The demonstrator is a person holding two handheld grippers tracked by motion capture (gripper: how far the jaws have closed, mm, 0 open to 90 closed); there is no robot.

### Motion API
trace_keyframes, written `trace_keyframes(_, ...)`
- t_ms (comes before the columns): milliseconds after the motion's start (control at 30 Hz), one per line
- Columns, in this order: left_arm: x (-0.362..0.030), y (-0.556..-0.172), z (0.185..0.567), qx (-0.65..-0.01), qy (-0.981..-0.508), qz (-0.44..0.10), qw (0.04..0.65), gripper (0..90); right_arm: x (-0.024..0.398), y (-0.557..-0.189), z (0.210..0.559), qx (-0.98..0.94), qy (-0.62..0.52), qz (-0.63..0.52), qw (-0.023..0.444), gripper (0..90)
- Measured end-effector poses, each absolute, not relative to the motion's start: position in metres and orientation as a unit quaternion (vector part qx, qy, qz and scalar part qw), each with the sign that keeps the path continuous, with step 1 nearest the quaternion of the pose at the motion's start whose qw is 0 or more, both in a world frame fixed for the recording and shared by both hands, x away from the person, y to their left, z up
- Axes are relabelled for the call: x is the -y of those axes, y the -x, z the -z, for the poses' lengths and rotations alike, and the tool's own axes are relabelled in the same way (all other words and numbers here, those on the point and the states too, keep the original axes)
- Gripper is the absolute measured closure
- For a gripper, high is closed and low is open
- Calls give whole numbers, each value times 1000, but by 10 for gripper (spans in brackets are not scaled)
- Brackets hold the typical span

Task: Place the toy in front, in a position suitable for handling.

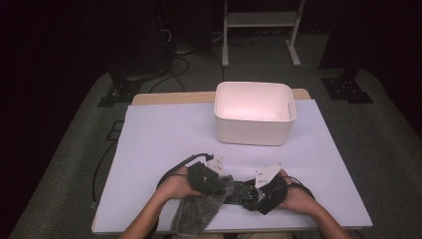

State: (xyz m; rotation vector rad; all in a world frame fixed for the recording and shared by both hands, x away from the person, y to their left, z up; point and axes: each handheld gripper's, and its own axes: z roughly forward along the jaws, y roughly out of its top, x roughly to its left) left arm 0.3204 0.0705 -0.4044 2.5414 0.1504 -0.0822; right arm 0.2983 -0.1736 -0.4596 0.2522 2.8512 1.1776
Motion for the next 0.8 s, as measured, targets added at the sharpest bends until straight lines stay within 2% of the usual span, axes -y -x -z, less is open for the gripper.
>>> trace_keyframes(233, -101, -330, 403, -97, -956, 4, 276, 815, 173, -297, 460, -922, -77, -379, 30, 233)
trace_keyframes(367, -116, -334, 408, -115, -951, 14, 287, 815, 173, -297, 460, -922, -77, -378, 29, 233)
trace_keyframes(567, -102, -336, 403, -101, -947, 22, 305, 814, 173, -297, 460, -922, -75, -379, 33, 233)
trace_keyframes(800, -58, -337, 404, -67, -952, 35, 297, 813, 169, -297, 459, -922, -75, -378, 32, 232)
